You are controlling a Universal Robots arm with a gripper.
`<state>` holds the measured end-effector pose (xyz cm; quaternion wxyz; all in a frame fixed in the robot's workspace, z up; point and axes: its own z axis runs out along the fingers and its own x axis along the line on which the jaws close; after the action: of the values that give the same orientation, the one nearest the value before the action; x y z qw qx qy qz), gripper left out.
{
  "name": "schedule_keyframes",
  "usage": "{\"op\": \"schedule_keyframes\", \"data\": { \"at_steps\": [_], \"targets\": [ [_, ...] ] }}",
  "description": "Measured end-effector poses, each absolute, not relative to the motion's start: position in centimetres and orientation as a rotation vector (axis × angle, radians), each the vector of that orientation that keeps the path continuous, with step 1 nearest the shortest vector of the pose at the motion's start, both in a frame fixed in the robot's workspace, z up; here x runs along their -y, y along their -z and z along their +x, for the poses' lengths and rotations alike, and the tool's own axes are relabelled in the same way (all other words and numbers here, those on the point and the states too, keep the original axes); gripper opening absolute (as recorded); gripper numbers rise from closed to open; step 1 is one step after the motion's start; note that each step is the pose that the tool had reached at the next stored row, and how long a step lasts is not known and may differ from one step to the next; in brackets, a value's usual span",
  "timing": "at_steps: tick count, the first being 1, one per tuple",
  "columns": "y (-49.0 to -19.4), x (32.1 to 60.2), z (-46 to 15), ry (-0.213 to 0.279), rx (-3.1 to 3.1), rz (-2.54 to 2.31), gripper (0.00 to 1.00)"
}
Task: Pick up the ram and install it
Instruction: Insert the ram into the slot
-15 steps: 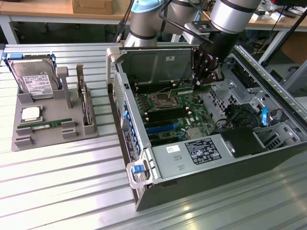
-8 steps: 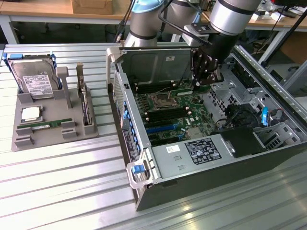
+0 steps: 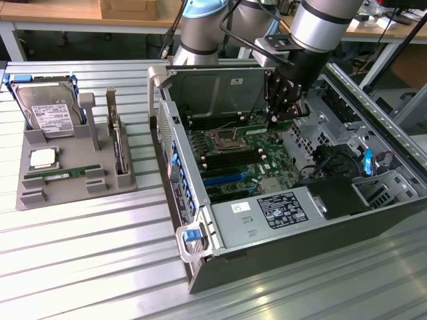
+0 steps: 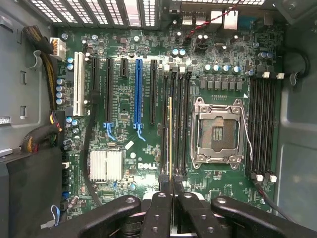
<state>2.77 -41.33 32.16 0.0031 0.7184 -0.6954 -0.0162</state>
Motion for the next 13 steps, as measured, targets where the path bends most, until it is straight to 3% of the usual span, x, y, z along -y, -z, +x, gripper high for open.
{"op": "schedule_keyframes", "data": {
  "at_steps": [13],
  "targets": [
    [-31.40, 41.33, 2.77, 0.051, 2.180, 2.253, 0.12]
  ]
}}
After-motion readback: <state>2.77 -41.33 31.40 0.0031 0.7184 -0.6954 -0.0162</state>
